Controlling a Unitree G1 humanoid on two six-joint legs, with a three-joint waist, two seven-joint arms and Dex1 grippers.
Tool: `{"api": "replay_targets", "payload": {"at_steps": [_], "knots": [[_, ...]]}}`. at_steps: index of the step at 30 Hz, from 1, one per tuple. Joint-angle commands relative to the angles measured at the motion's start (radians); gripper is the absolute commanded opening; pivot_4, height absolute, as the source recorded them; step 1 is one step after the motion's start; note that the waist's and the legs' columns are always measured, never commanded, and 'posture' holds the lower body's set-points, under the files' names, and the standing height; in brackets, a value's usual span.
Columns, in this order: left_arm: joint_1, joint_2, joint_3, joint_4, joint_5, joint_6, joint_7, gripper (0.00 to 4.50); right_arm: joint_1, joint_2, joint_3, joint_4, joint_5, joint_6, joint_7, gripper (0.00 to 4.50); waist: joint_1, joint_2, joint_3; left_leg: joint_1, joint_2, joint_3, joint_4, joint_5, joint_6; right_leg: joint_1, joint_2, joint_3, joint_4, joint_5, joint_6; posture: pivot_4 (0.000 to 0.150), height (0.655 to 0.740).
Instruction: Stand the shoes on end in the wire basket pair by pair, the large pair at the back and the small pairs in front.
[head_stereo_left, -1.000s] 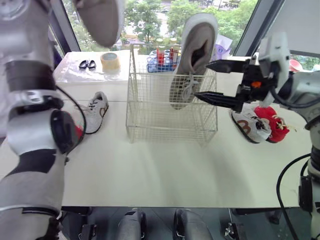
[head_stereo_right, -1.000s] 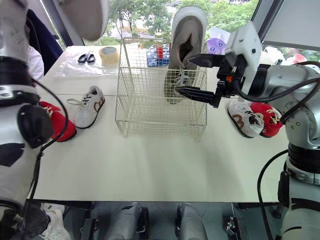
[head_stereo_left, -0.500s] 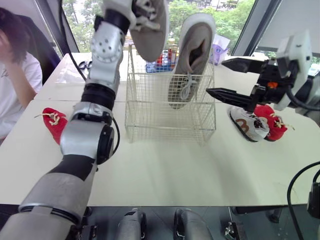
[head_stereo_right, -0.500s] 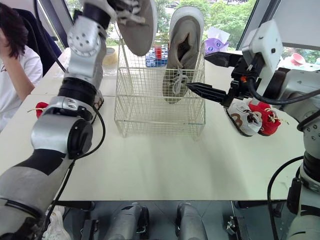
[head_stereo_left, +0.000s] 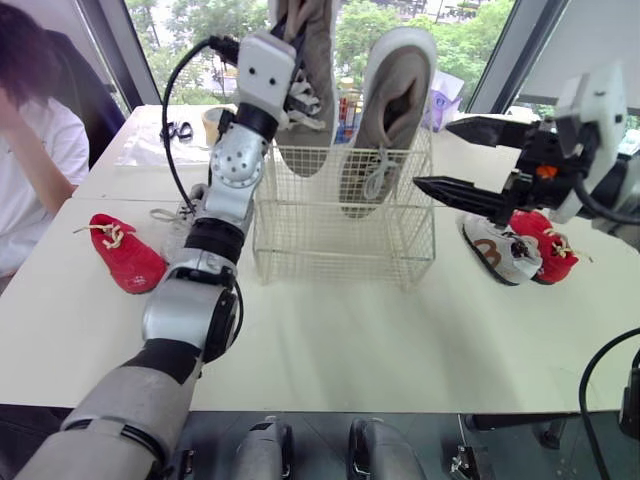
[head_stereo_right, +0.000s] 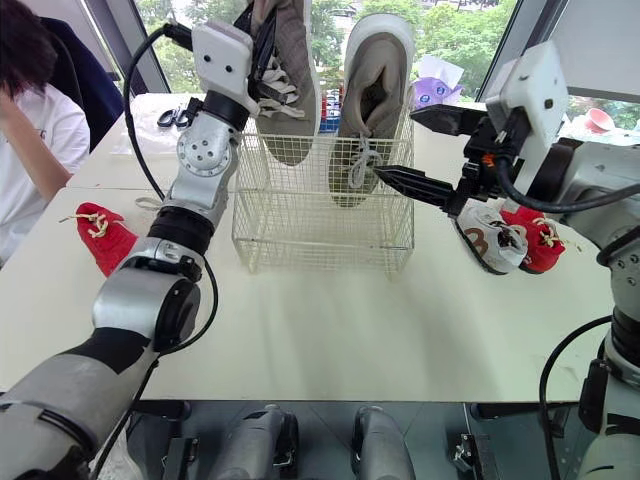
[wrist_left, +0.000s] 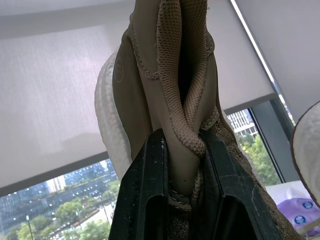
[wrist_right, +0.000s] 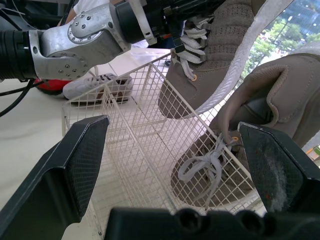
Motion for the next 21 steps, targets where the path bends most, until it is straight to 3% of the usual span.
{"api": "replay_targets", "payload": {"at_steps": [1,5,13,21], "knots": [[0.087,-0.010,-0.004,-0.188,-0.034,0.136,-0.028,0.25,-0.032,-0.002,0.010,0.014,-0.007,-0.040,0.016,4.50,0.000,0.000,0.000,0.000,0.000,0.000,0.000,0.000,0.000,0.000,0.000,0.000,0.000,0.000,0.000,0.150,0.7400],[0.179,-0.027,0.000,-0.382,-0.071,0.305,-0.041,0.25,-0.043,0.007,0.029,0.039,-0.007,-0.063,0.027,4.50,-0.001,0.000,0.000,0.000,0.000,0.000,0.000,0.000,0.000,0.000,0.000,0.000,0.000,0.000,0.000,0.150,0.7400],[0.347,-0.030,-0.019,-0.761,-0.114,0.604,-0.075,4.30,-0.066,0.031,0.081,0.094,-0.035,-0.112,0.062,4.50,0.002,0.001,-0.001,0.001,0.000,-0.001,0.000,0.000,0.000,0.001,0.000,0.000,0.001,0.000,0.000,0.150,0.7400],[0.413,0.076,0.040,-1.073,-0.221,0.922,-0.151,4.43,-0.049,0.028,0.086,0.118,-0.042,-0.114,0.078,4.50,-0.002,0.001,-0.001,0.001,0.000,-0.001,0.000,0.000,0.000,0.002,0.001,0.000,0.000,0.000,0.000,0.150,0.7400]]}}
